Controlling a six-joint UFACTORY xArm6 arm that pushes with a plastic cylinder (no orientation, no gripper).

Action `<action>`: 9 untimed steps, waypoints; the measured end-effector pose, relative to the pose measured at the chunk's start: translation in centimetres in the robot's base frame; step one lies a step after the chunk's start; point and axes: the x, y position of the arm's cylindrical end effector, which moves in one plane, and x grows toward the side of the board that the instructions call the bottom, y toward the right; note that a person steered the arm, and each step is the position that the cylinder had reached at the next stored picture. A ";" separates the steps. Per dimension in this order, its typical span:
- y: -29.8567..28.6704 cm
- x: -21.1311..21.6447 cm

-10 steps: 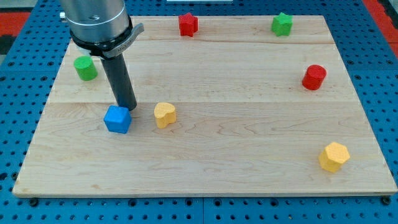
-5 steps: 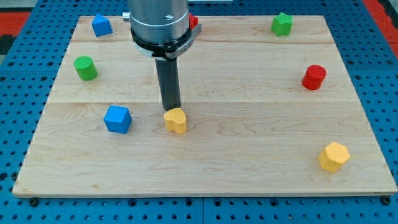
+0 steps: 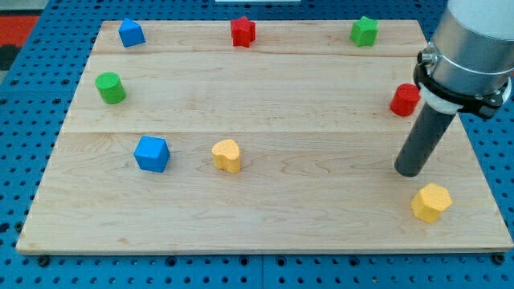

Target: Move the yellow heart to the bottom left side of the board

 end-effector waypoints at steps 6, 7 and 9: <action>-23.6 -6.2; -28.0 -4.2; -23.2 -5.6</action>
